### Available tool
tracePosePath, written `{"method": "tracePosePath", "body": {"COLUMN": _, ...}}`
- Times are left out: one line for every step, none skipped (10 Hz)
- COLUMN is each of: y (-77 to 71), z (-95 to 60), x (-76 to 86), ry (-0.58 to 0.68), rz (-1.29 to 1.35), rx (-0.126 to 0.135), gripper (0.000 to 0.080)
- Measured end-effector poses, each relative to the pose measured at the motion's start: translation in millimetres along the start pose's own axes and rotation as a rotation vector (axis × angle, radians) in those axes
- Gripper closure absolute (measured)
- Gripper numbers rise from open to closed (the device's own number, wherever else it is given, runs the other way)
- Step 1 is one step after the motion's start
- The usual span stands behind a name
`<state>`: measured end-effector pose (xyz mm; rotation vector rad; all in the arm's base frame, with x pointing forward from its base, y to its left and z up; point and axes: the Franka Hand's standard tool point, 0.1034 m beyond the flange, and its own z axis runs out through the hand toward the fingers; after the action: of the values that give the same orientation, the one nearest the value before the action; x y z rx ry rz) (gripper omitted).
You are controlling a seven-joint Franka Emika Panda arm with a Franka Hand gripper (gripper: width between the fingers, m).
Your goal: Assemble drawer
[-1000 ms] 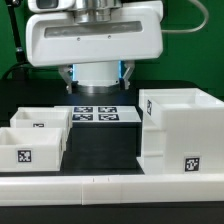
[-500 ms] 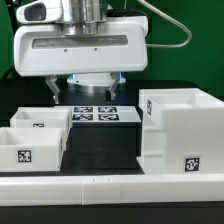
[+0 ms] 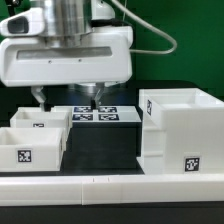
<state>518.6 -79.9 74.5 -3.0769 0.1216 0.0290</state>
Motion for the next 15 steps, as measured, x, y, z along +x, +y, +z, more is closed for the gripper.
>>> {"method": "tracePosePath", "body": {"y": 7.6, "z": 0.2, "x": 11.0, "ry": -0.015, "rz": 0.011, "rx": 0.003, "gripper": 0.0150}}
{"method": "tracePosePath", "body": {"y": 11.7, "z": 5.4, "x": 17.6, "ry": -0.006, "rz": 0.013, "rx": -0.006, "gripper": 0.0150}}
{"method": "tracePosePath", "body": {"y": 13.3, "z": 13.9, "x": 16.6, "ry": -0.005, "rz": 0.011, "rx": -0.013, "gripper": 0.0150}}
{"method": "tracePosePath", "body": {"y": 15.9, "z": 20.5, "x": 15.9, "ry": 0.004, "rz": 0.004, "rx": -0.021, "gripper": 0.0150}}
{"method": "tracePosePath", "body": {"y": 15.8, "z": 29.6, "x": 11.2, "ry": 0.013, "rz": 0.001, "rx": -0.031, "gripper": 0.0150}}
{"method": "tracePosePath", "body": {"y": 16.0, "z": 38.8, "x": 5.0, "ry": 0.009, "rz": 0.000, "rx": -0.036, "gripper": 0.0150}}
{"method": "tracePosePath", "body": {"y": 15.1, "z": 40.4, "x": 3.8, "ry": 0.011, "rz": -0.001, "rx": -0.038, "gripper": 0.0150}}
{"method": "tracePosePath", "body": {"y": 15.3, "z": 40.2, "x": 4.2, "ry": 0.011, "rz": -0.001, "rx": -0.038, "gripper": 0.0150}}
{"method": "tracePosePath", "body": {"y": 15.4, "z": 40.3, "x": 4.2, "ry": 0.011, "rz": -0.001, "rx": -0.038, "gripper": 0.0150}}
{"method": "tracePosePath", "body": {"y": 15.3, "z": 40.3, "x": 4.1, "ry": 0.011, "rz": -0.001, "rx": -0.038, "gripper": 0.0150}}
{"method": "tracePosePath", "body": {"y": 14.7, "z": 40.6, "x": 3.8, "ry": 0.010, "rz": -0.002, "rx": -0.037, "gripper": 0.0150}}
{"method": "tracePosePath", "body": {"y": 13.1, "z": 42.4, "x": 2.9, "ry": 0.010, "rz": -0.006, "rx": -0.037, "gripper": 0.0150}}
{"method": "tracePosePath", "body": {"y": 11.5, "z": 51.1, "x": -0.7, "ry": 0.016, "rz": -0.019, "rx": -0.044, "gripper": 0.0150}}
{"method": "tracePosePath", "body": {"y": 11.4, "z": 56.4, "x": -2.9, "ry": 0.009, "rz": -0.044, "rx": -0.045, "gripper": 0.0150}}
{"method": "tracePosePath", "body": {"y": 12.1, "z": 61.0, "x": -3.5, "ry": 0.012, "rz": -0.055, "rx": -0.049, "gripper": 0.0150}}
